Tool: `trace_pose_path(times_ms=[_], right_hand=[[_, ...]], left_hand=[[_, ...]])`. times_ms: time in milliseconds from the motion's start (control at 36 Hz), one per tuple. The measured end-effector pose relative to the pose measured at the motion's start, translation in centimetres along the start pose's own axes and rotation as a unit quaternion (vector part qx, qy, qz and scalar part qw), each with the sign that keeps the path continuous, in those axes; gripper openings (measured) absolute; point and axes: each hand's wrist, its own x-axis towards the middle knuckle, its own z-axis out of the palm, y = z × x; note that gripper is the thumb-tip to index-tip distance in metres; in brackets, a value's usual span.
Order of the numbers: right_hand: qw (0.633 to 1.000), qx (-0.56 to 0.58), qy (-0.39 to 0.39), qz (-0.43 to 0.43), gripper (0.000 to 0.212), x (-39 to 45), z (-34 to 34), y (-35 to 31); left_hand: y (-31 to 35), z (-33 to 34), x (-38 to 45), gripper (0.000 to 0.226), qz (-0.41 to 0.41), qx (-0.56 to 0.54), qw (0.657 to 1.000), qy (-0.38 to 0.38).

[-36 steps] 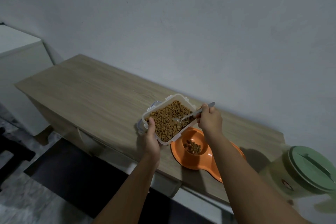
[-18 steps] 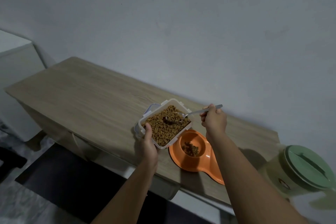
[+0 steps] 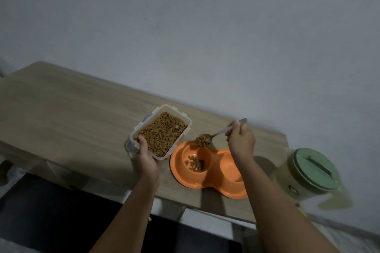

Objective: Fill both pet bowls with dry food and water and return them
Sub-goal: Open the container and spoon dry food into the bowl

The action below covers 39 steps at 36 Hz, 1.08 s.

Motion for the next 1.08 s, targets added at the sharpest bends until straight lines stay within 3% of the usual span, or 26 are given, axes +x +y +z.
trace_pose_path(times_ms=[111, 222, 389, 583, 806, 917, 1083], right_hand=[[0.986, -0.094, -0.07, -0.122, 0.028, -1.3, -0.1, 1.1], [0.984, -0.077, -0.027, -0.156, 0.026, -1.3, -0.3, 0.7], [0.991, 0.067, 0.051, -0.106, 0.025, -0.2, -0.3, -2.2], [0.987, 0.139, -0.003, -0.078, 0.024, -0.5, 2.0, -5.0], [0.985, 0.159, -0.056, -0.042, 0.026, -1.6, 4.8, -4.6], [0.982, 0.172, -0.078, 0.003, 0.03, -1.9, 5.6, -4.1], [0.982, 0.152, -0.099, 0.05, 0.036, -2.3, 5.7, -3.8]], left_hand=[[0.1, 0.7, -0.8, 0.081, 0.013, -0.036, 0.998, -0.05], [-0.1, 1.1, -0.7, 0.09, -0.003, -0.018, 0.999, -0.045], [0.1, 1.2, -0.2, 0.126, -0.048, 0.011, 0.999, -0.02], [0.4, 0.3, -0.5, 0.088, 0.024, -0.007, 1.0, -0.005], [1.4, 0.3, -1.8, 0.098, 0.036, -0.008, 0.999, -0.003], [2.8, 0.6, -3.1, 0.081, 0.036, -0.022, 0.998, -0.04], [2.0, -0.2, -2.4, 0.089, 0.043, 0.029, 0.998, -0.025]])
